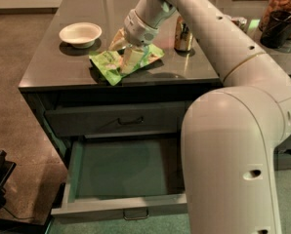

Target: Place green rice chip bag into middle drawer

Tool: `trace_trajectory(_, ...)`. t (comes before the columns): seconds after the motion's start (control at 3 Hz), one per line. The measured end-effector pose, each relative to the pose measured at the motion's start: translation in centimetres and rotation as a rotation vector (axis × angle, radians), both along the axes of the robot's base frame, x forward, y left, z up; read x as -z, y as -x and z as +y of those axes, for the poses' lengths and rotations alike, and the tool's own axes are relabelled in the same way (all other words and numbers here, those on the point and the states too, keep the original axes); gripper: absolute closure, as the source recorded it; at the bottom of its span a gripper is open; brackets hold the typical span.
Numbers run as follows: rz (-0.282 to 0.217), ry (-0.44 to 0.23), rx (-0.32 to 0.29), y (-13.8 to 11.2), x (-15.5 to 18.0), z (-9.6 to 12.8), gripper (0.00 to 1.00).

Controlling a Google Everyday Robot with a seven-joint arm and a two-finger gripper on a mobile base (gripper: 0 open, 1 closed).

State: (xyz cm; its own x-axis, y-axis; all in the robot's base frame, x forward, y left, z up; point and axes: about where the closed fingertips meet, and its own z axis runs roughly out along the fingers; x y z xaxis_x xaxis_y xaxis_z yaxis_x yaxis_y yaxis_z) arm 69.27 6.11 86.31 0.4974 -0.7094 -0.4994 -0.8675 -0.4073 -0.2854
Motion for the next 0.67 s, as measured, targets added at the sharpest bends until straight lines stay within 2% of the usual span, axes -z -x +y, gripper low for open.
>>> trace_trajectory(0.33,0.000,0.000,0.000,0.00,0.00,0.00,0.96)
trace_trajectory(0.67,0.000,0.000,0.000,-0.01,0.01,0.01,1.00)
